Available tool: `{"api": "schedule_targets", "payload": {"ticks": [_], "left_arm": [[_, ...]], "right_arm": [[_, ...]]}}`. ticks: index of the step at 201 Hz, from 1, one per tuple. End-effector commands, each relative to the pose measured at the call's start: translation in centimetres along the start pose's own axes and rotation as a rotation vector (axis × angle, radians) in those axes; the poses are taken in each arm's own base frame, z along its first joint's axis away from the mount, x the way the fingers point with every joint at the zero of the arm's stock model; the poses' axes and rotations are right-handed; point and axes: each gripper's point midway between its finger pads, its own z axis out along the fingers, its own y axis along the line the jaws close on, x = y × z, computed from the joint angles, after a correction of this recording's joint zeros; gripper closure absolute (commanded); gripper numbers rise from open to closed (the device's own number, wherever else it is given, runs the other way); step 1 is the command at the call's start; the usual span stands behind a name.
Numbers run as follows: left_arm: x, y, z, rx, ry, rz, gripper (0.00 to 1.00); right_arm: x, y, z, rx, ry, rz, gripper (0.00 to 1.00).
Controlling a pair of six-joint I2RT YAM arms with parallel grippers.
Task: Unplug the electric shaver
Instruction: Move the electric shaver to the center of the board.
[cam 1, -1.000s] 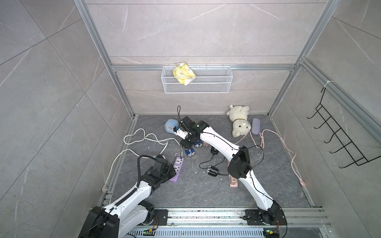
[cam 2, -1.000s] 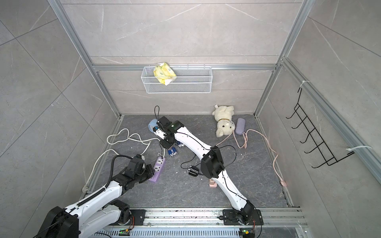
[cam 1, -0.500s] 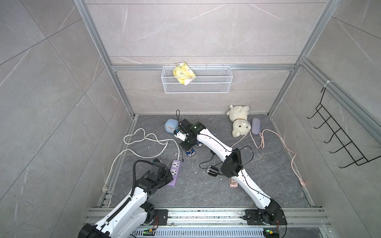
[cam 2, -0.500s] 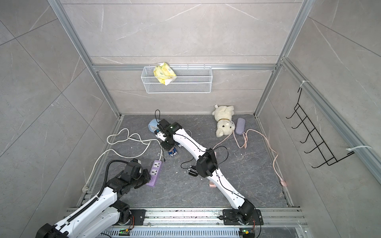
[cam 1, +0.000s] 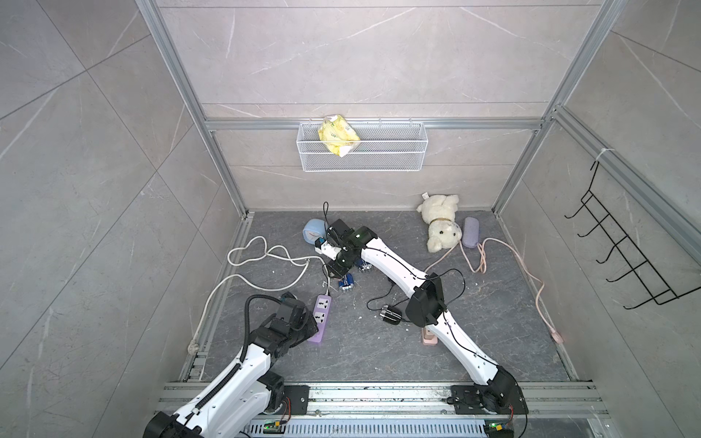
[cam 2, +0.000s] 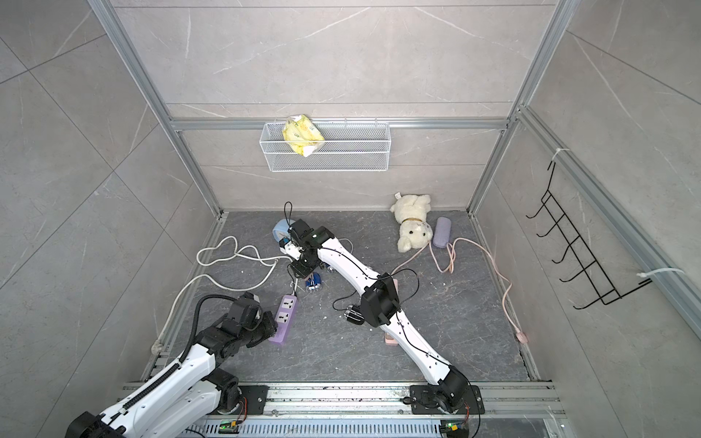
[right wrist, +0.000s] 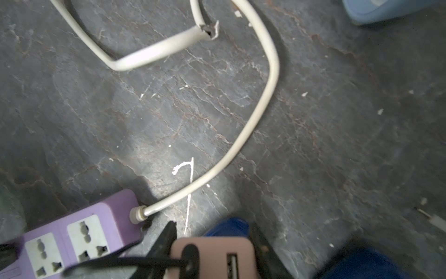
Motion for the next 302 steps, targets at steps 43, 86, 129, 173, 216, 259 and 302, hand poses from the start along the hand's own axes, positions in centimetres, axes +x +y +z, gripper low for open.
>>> {"api": "schedule_targets", "payload": {"ticks": [43,86,129,173,216,259,302], "left_arm": [[0.3,0.3,0.1,-0.023,0.030,0.019,1.00],[0.3,0.2,0.0,-0.016,0.025,0.020,1.00],[0.1,0.1,-0.3,-0.005,0.011,0.024,1.00],[0.2,0.1,-0.4,0.000,0.007,0.026,1.00],[0.1,0.1,-0.4,0.000,0.005,0.029,1.00],[0.1,0.1,-0.5,0.006,-0.003,0.032,1.00],[0.1,0.2,-0.6,0.013,-0.011,0.034,1.00]], "right_arm": [[1.0,3.0,0.7,-0.091,0.048,0.001,0.69],[-0.7,3.5,-2.3,-0.081,-0.015,-0.003,0.69],[-1.7,6.4,-4.4,-0.167,-0.053,-0.018,0.69],[-3.1,5.6,-5.9,-0.093,-0.111,-0.012,0.71],[-2.8,5.4,-4.8,-0.085,-0.092,0.009,0.71],[-2.8,4.0,-3.0,-0.028,-0.103,0.008,0.73],[-1.8,3.7,-1.8,-0.020,-0.110,0.016,0.75]]}}
